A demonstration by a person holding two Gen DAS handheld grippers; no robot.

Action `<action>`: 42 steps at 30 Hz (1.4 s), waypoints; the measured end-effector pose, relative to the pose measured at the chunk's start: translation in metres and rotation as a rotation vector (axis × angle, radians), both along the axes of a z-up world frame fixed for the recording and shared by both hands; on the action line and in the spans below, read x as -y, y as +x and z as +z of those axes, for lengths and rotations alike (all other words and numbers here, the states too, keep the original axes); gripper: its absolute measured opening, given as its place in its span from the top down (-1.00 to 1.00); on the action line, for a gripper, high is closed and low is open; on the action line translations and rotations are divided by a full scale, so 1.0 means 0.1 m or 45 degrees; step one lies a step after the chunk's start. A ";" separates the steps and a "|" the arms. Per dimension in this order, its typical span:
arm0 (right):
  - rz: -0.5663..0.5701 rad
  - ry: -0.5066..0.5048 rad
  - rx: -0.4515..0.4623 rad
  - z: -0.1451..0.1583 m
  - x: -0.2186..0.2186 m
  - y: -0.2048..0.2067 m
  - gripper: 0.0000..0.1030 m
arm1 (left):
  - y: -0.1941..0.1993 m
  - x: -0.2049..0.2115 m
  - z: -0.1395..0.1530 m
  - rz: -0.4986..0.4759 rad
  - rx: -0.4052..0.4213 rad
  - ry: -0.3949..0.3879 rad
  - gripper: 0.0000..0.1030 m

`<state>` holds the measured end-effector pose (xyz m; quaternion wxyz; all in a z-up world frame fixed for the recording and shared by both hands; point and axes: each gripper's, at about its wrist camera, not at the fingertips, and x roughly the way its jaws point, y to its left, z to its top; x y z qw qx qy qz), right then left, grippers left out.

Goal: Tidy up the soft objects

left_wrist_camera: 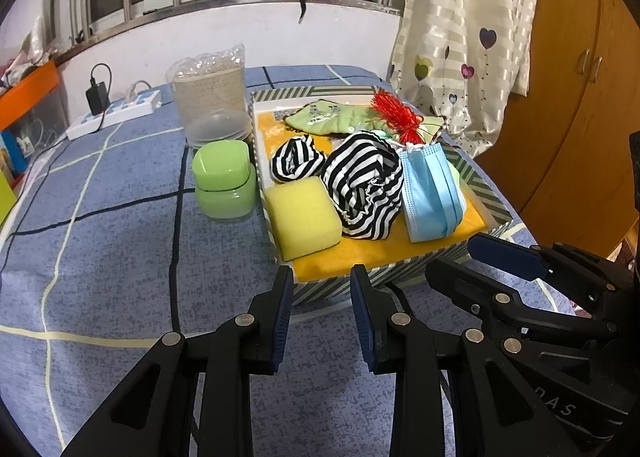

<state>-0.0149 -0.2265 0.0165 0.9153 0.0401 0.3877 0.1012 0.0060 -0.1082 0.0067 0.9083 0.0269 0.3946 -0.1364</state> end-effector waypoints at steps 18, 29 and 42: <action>-0.002 -0.002 0.002 0.00 0.00 -0.01 0.14 | -0.02 0.00 0.02 0.005 0.012 0.017 0.45; -0.002 -0.003 0.000 0.00 0.00 0.00 0.14 | -0.02 0.01 0.02 0.007 0.007 0.018 0.45; -0.002 -0.008 -0.001 0.00 0.02 -0.01 0.14 | -0.01 0.01 0.01 0.006 0.006 0.017 0.45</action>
